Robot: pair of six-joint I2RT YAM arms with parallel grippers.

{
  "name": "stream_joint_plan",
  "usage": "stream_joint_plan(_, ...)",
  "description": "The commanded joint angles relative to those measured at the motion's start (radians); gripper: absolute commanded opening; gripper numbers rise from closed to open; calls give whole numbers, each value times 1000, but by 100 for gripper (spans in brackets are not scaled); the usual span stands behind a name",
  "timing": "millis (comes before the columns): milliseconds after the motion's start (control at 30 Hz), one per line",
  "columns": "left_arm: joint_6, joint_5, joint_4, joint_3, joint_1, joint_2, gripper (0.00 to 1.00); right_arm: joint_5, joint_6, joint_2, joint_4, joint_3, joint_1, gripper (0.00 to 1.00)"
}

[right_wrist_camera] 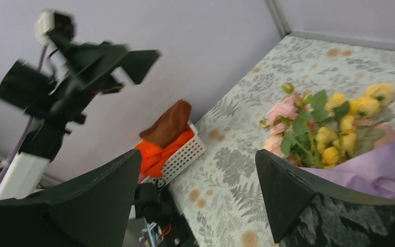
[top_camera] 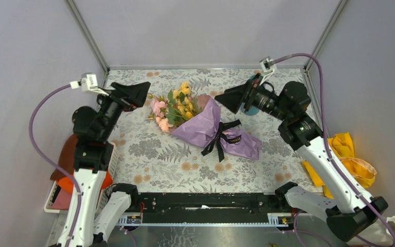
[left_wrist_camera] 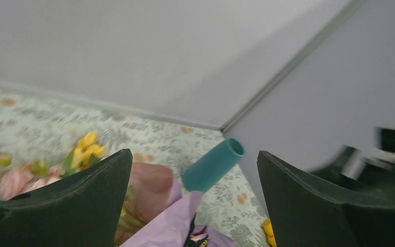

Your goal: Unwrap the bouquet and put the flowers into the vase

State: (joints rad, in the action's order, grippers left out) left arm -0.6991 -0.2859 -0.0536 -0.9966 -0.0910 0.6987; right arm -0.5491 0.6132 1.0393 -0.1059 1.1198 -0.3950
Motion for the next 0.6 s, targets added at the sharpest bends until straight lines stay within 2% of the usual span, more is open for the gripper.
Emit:
stream_joint_plan(0,35,154,-129,-5,-4,104,99,233,-172,48,235,58,-181,86)
stream_joint_plan(133,49,170,-182,10,-10,170,99,368,-169,129,266,-40,-290,75)
stream_joint_plan(300,46,174,-166,100,-43,162,99,487,-144,183,257,-220,-313,60)
stream_joint_plan(433,45,177,-145,120,-90,136,99,529,-131,218,216,-335,-313,54)
stream_joint_plan(567,61,182,-146,89,-193,128,99,612,-146,242,228,-355,-313,50)
